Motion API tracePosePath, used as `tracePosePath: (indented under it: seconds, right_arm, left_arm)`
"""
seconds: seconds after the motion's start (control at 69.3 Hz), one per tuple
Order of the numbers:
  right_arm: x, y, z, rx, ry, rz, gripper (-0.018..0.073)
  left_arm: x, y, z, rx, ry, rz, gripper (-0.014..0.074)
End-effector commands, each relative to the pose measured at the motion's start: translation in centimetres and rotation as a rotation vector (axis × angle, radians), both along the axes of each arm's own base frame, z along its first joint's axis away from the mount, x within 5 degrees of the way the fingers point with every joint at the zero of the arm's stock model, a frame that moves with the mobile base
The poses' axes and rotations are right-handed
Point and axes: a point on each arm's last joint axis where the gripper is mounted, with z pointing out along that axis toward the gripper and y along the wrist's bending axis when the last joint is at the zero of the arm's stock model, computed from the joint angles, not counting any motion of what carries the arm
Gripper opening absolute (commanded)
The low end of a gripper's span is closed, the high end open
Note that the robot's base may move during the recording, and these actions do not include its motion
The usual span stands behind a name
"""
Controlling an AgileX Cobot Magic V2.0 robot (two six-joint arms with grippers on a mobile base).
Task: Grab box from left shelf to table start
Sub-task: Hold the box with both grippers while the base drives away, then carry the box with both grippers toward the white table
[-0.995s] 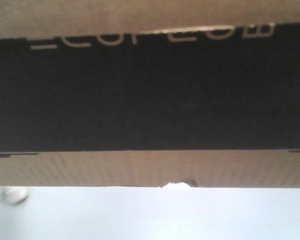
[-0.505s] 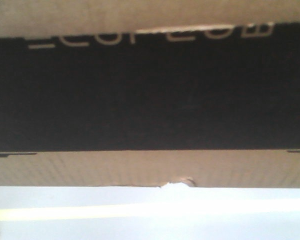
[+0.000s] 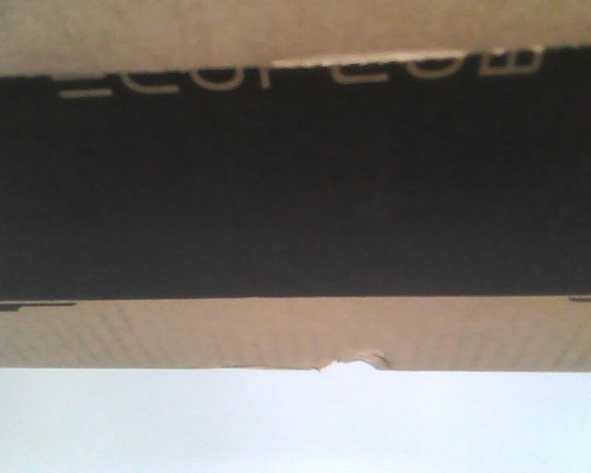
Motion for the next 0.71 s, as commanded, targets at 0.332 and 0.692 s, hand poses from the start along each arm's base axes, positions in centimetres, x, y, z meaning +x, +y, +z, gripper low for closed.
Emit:
tracePosePath:
  seconds: [0.332, 0.692]
  right_arm:
    - [0.06, 0.21, 1.91, 0.040, -0.146, 0.017, 0.0055]
    - [0.06, 0.21, 1.91, 0.040, -0.146, 0.017, 0.0055]
  left_arm:
    - [-0.53, -0.72, 2.53, -0.180, -0.150, -0.067, -0.0092]
    - [-0.53, -0.72, 2.53, -0.180, -0.150, -0.067, -0.0092]
